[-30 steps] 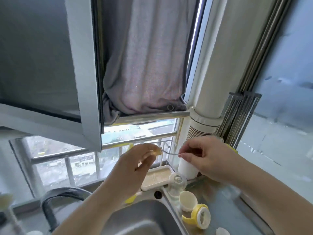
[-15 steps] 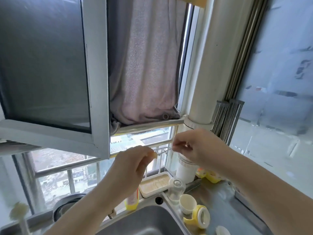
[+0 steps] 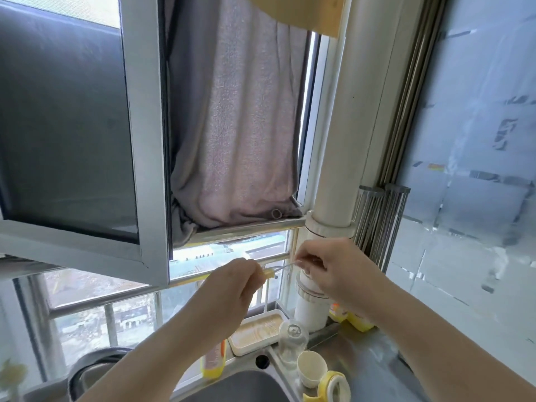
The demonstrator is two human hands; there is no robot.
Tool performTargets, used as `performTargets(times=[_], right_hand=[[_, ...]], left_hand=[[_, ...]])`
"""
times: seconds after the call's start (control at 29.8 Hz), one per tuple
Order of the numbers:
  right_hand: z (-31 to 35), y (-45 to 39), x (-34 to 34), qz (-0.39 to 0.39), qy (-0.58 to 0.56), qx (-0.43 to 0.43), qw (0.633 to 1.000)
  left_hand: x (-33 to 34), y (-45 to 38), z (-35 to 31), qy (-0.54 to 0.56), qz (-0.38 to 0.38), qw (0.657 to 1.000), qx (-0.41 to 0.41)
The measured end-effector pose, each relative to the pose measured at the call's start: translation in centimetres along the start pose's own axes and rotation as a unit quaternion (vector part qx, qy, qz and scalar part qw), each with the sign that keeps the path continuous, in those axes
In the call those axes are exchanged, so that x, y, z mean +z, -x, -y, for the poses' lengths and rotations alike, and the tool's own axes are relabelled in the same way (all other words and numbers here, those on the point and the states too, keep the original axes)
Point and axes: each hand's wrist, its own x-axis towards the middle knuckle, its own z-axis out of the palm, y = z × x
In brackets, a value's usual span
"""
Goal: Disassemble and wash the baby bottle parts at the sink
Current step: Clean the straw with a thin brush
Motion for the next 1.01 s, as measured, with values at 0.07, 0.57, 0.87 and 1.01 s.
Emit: performTargets(times=[0.07, 0.57, 0.87, 1.01], right_hand=[[-0.3, 0.2, -0.1, 0.023, 0.013, -0.016, 1.0], [-3.4, -0.3, -1.8, 0.007, -0.034, -0.043, 0.998], [-4.8, -1.3, -2.7, -0.059, -0.054, -0.04, 0.996], [-4.3, -1.7, -2.3, -0.033, -0.067, -0.075, 0.994]], left_hand=[[0.3, -0.2, -0.6, 0.004, -0.001, 1.0, 0.001], [1.1, -2.9, -3.6, 0.033, -0.003, 0.999, -0.021], [0.2, -4.0, -3.3, 0.007, -0.004, 1.0, -0.003], [0.5, -4.2, -3.4, 0.008, -0.012, 1.0, 0.019]])
